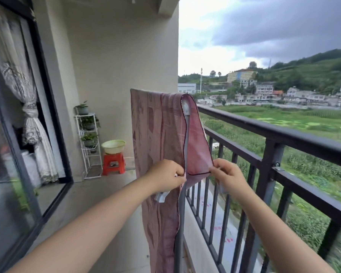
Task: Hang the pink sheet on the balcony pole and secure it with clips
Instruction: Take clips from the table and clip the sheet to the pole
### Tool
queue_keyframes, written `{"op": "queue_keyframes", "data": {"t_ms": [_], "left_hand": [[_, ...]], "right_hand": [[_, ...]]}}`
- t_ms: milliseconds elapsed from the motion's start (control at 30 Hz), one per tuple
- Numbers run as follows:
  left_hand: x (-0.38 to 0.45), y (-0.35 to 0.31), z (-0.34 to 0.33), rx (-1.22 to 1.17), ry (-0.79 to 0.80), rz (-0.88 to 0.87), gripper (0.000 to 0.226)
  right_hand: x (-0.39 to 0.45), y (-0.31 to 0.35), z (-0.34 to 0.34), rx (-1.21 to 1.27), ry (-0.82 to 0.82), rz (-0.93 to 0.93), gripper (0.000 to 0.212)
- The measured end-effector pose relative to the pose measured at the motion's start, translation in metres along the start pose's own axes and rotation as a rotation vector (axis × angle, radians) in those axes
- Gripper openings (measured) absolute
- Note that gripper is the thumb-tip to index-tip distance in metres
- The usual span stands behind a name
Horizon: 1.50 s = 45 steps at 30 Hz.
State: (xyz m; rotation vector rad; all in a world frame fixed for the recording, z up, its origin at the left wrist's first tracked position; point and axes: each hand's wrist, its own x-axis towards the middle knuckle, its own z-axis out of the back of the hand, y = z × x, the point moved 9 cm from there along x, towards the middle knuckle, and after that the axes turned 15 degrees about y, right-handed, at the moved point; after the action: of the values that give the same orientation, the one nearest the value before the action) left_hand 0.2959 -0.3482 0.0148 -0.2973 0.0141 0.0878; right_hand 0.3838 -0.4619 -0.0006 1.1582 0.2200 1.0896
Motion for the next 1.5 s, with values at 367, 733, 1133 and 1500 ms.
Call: {"op": "queue_keyframes", "data": {"t_ms": [367, 733, 1133, 1500], "left_hand": [[0.001, -0.004, -0.03, -0.13, 0.158, -0.066, 0.017], [-0.032, -0.003, 0.036, 0.232, -0.301, -0.107, 0.031], [-0.018, -0.048, 0.041, 0.886, -0.33, -0.083, 0.023], [-0.021, -0.044, 0.052, 0.784, -0.481, -0.116, 0.012]], "right_hand": [[0.001, 0.008, -0.016, -0.19, 0.165, -0.052, 0.03], [0.001, -0.03, -0.037, 0.017, -0.204, -0.238, 0.035], [0.019, -0.08, 0.044, -0.484, -0.359, -0.567, 0.015], [0.033, -0.022, 0.187, -0.691, -0.701, -0.501, 0.021]]}}
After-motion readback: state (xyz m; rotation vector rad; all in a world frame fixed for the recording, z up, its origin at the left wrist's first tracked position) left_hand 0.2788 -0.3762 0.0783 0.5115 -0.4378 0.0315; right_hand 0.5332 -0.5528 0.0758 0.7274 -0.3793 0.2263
